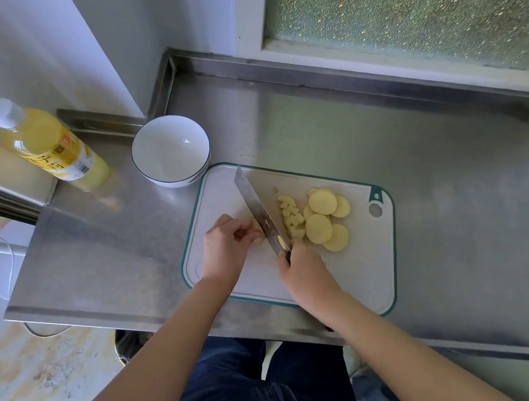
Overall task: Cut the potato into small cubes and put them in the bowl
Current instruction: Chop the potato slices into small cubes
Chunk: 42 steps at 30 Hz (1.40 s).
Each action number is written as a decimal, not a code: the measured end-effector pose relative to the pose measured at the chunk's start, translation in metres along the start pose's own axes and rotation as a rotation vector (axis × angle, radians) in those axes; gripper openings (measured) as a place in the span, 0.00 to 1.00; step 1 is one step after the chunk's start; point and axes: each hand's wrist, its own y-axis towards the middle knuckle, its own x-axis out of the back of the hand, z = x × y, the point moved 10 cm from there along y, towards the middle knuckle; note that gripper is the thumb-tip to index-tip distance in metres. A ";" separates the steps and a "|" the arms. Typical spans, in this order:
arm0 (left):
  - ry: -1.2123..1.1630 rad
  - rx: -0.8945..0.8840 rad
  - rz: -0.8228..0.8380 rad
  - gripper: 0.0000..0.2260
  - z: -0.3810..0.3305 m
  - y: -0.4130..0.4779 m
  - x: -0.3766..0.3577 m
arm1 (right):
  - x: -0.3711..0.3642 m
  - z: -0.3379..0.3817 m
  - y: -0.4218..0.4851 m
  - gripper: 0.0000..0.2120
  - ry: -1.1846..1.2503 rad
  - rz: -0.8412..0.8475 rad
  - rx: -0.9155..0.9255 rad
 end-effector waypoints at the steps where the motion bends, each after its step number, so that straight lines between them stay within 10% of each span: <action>1: -0.005 -0.004 0.003 0.07 0.001 0.000 0.000 | 0.001 0.000 0.001 0.09 0.003 0.002 0.002; 42: -0.029 -0.060 -0.134 0.04 0.006 -0.012 0.007 | -0.001 0.014 -0.013 0.08 -0.081 0.077 -0.027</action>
